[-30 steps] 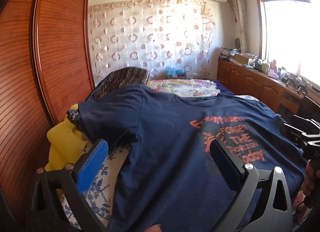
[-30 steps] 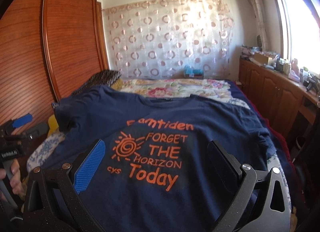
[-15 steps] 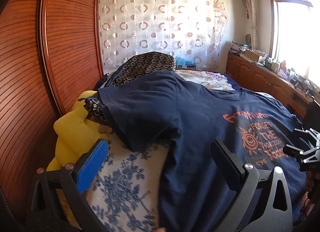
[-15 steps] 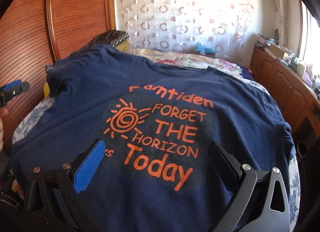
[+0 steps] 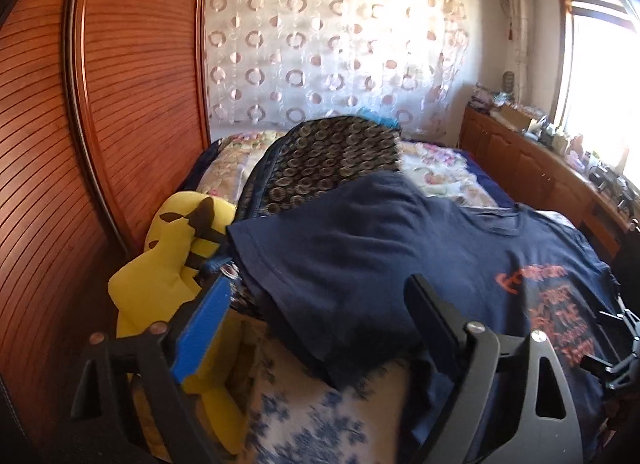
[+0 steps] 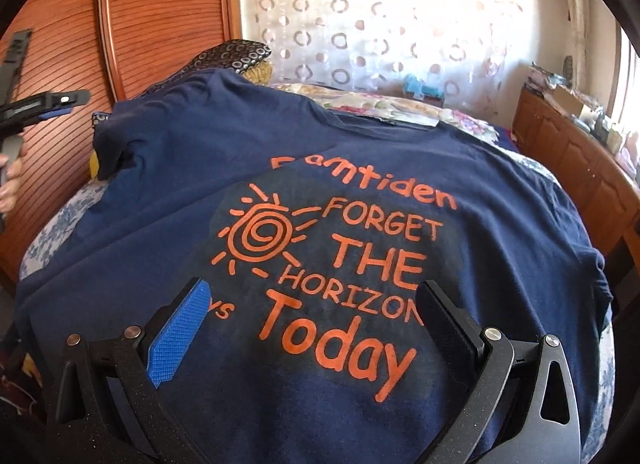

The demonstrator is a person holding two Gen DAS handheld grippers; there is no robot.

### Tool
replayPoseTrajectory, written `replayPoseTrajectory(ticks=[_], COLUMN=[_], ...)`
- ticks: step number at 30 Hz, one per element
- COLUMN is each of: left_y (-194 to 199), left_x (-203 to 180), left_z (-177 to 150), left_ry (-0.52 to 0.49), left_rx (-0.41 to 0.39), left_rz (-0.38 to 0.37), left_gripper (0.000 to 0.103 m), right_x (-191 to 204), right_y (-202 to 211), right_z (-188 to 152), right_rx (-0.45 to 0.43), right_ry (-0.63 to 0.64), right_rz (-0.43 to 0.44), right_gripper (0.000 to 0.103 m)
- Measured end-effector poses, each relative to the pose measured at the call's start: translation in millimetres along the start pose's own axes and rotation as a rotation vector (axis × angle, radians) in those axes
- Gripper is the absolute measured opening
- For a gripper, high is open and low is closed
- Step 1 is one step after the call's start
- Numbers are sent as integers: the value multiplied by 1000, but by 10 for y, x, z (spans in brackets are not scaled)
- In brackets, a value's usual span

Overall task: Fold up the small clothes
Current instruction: 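Grasp the sleeve nearest the left gripper and fold it over the shirt body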

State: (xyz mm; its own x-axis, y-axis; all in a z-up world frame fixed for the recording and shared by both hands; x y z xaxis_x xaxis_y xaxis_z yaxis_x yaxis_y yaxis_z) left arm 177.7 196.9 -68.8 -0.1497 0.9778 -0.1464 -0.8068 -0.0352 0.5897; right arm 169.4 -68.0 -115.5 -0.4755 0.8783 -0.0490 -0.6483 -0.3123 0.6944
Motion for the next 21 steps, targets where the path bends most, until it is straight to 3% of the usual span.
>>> replayPoseTrajectory(ticks=[1,4,5,10,16,19,21], left_y=[-78,-288,-345,-599,-734,-760,-788], left_x=[42,201,239,321,405,431,449], left_z=[5,-10,-20,-56,-73,-66,-60], left_ry=[6,41,39,18,62,63,71], left_rx=[20,68,77,133,174,182,193], left_rz=[-13,-1,10,17,-21,-17,-32], left_gripper=[80,75,68,55,54,41,39], right_x=[-8,-23,-29,-31,-12,-4,-12], right_y=[5,-3,-7,-12,6,4,3], right_z=[5,9,4,11,8,4,4], right_rx=[-6,-15,-16,-18,-32,-34,-34], right_ry=[-1,-14,-20,-31,-23,-17,-20], right_rz=[3,12,16,38,24,22,23], right_gripper=[103,103,103,103,103,103,103])
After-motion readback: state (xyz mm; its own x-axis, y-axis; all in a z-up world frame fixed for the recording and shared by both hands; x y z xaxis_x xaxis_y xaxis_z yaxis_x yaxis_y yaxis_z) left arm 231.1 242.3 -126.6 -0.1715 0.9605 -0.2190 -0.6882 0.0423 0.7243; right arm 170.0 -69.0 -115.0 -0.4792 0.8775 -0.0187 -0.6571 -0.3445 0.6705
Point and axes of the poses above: each gripper's, at about its wrist camera, not at the fingertips, and y roughly against the way its jaws point, x to its left, z to its top, the point moved 8 cm from there along -y, roughly the way its jaws point, and after that the axes turned 5 degrees about y, right-handed, at the moved point
